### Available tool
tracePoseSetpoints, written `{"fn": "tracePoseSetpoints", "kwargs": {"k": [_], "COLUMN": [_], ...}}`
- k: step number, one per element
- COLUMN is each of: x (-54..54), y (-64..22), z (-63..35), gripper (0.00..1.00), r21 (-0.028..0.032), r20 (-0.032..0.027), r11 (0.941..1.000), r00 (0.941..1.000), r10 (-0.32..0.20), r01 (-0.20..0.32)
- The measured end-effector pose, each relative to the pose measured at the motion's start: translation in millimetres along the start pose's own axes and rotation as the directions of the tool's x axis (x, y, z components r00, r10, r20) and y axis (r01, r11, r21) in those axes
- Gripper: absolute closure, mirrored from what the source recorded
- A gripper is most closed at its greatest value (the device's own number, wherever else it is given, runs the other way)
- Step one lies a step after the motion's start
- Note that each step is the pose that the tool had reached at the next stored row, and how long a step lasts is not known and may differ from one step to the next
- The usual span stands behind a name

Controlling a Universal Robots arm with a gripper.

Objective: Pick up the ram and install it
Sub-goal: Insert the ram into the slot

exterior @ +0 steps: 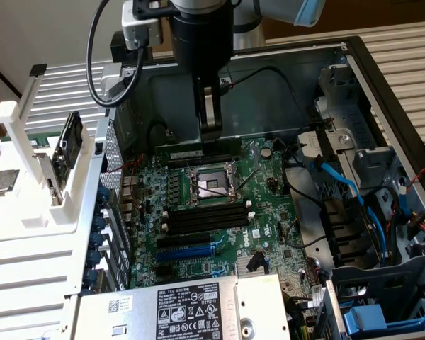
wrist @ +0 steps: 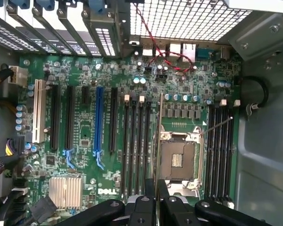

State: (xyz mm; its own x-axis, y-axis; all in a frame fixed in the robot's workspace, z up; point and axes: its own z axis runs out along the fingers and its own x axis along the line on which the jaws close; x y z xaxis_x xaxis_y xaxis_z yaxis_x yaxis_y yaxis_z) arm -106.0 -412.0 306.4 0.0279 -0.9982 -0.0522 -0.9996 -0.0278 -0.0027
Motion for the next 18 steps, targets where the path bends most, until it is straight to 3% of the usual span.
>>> {"fn": "tracePoseSetpoints", "kwargs": {"k": [5, 13, 18], "x": [1.4, 4.6, 12.7], "y": [-0.7, -2.5, -4.3], "z": [7.8, 17.4, 25.4], "gripper": [0.87, 0.87, 0.87], "r21": [0.0003, 0.0058, 0.0068], "r20": [-0.0031, -0.0147, -0.0207], "r11": [1.0, 1.0, 1.0], "r00": [1.0, 0.9999, 0.9998], "r10": [0.0, 0.0, 0.0], "r01": [0.0, 0.0, 0.001]}}
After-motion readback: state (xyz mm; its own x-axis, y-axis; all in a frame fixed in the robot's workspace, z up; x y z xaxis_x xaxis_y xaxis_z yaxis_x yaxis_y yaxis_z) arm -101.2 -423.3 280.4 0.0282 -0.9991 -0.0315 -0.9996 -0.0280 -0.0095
